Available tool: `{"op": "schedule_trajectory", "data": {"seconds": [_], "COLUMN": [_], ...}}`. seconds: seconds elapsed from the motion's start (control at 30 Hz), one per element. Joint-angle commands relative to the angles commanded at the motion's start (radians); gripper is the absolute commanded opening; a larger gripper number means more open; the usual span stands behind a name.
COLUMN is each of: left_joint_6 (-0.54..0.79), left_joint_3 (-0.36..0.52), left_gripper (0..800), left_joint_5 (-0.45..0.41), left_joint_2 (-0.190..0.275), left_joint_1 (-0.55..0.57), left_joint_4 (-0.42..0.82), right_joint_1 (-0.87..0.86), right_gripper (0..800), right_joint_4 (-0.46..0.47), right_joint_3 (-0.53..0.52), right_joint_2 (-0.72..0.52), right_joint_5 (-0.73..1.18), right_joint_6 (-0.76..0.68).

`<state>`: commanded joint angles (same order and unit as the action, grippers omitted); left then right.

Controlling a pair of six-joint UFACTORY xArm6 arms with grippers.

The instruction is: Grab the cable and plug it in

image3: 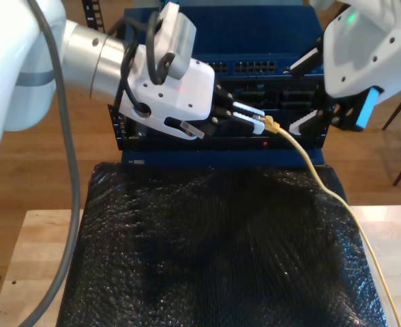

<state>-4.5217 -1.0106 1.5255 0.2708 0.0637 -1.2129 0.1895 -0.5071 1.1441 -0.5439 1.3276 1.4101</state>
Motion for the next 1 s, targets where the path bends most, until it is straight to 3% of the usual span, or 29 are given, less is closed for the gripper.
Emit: {"op": "schedule_trajectory", "data": {"seconds": [0.43, 1.0], "left_joint_6": [-0.057, -0.101], "left_joint_3": [-0.017, -0.031], "left_gripper": [3, 2], "left_joint_5": [0.083, 0.204], "left_joint_2": [-0.055, -0.129], "left_joint_1": [-0.041, -0.089], "left_joint_4": [-0.008, -0.083], "right_joint_1": [-0.002, 0.0], "right_gripper": [800, 797], "right_joint_4": [-0.005, -0.006], "right_joint_3": [0.006, -0.017], "right_joint_2": [-0.005, -0.094], "right_joint_5": [0.035, 0.025], "right_joint_6": [0.135, 0.14]}}
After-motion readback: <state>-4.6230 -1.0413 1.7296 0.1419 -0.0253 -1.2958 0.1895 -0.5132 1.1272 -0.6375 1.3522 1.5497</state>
